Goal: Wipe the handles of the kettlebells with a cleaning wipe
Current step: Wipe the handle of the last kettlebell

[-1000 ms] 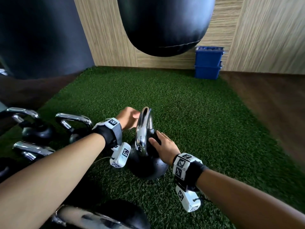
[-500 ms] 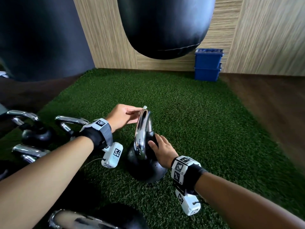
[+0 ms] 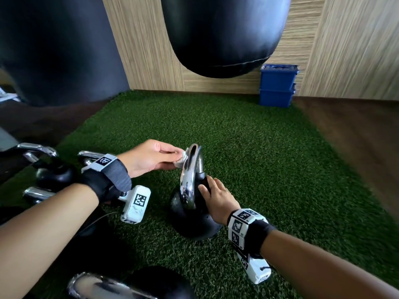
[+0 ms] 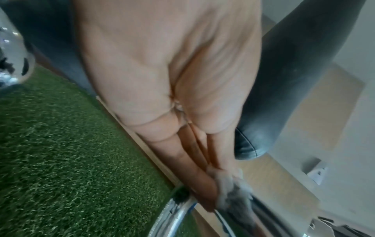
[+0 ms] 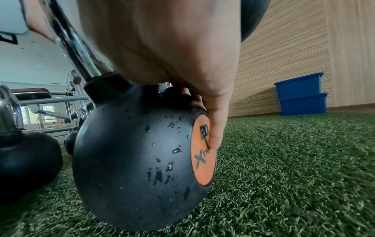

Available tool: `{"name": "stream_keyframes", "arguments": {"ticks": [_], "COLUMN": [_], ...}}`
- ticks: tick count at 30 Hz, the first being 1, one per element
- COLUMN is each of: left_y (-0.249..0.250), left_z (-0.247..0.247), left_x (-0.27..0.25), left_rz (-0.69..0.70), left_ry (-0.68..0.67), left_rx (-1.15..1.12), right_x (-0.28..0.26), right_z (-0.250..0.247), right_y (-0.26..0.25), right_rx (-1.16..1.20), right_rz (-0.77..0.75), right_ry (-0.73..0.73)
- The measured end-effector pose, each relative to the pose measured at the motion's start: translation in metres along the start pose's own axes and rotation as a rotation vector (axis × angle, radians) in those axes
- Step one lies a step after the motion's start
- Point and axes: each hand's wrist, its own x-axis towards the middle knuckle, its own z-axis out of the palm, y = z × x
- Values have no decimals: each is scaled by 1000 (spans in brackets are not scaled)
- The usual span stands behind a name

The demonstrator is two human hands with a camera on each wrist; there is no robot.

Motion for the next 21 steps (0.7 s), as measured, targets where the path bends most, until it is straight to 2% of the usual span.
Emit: {"name": "stream_keyframes", "arguments": {"ticks": [3,5,8,12,15,18,21], "left_y": [5,3,-4,-11,-24,-35,-45], "left_z": [6,6,4,12,17,22,24], "left_x": [-4,-13,-32,-44,-56,-65,-67], "left_rz": [17,-26,-80,-16,-13,49,116], "left_ry": [32,-15,-105,-46,-86,-72,-44], "left_rx": [43,52,79,81,153,252,282], "right_x": [0,-2,-3,-3,-8,-10,-13], "right_z": [3,5,7,7,3,1,-2], "right_y": [1,5,7,7,2,4,5], "right_rx": [-20,-113,-166,-210,-147,-350,-439], "right_rz": [-26,-127,-171,-184,-142,-195,-201], "right_ry": [29,39,50,50,51,4,-30]}}
